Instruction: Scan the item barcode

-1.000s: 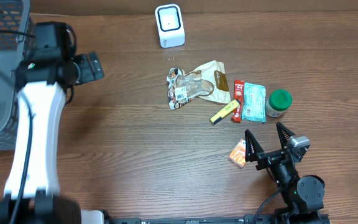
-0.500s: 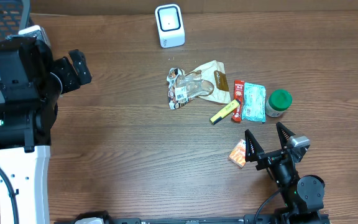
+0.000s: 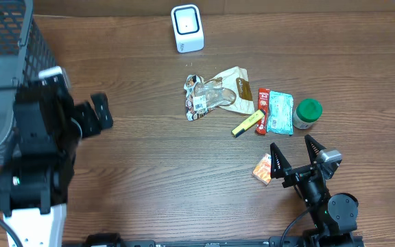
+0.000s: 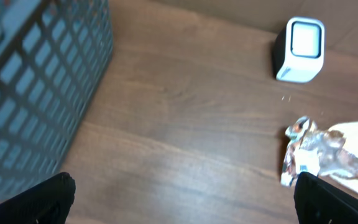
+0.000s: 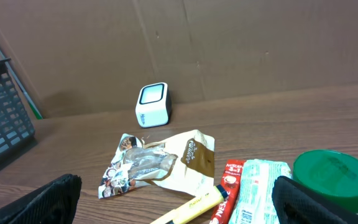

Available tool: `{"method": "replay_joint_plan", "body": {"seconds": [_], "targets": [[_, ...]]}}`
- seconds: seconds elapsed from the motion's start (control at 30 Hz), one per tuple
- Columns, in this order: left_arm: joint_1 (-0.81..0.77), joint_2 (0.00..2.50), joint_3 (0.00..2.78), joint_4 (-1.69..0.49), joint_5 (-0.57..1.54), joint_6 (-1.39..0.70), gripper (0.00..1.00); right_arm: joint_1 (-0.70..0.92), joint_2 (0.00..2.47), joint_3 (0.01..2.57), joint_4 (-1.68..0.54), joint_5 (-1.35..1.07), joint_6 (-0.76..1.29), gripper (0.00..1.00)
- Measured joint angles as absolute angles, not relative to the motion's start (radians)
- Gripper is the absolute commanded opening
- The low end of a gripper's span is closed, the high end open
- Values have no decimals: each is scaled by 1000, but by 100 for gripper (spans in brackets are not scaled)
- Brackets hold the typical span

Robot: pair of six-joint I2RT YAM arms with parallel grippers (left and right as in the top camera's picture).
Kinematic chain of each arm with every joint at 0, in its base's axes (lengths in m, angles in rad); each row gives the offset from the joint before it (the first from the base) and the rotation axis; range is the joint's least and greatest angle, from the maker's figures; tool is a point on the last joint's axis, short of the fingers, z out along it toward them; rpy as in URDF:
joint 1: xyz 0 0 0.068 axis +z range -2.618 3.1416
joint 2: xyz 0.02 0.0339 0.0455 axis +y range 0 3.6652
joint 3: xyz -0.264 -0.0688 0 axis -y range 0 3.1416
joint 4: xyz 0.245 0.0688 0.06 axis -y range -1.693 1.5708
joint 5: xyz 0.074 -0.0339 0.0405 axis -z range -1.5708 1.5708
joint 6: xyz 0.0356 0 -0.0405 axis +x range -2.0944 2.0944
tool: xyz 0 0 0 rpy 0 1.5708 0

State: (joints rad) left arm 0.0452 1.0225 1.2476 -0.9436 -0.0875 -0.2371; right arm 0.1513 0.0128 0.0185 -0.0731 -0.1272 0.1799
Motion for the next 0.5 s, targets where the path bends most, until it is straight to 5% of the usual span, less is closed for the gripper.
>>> {"method": "replay_joint_plan", "body": {"seconds": [0.5], "targets": [[45, 656, 765, -951, -88, -237, 100, 151, 13, 19, -73, -127, 180, 100]]}}
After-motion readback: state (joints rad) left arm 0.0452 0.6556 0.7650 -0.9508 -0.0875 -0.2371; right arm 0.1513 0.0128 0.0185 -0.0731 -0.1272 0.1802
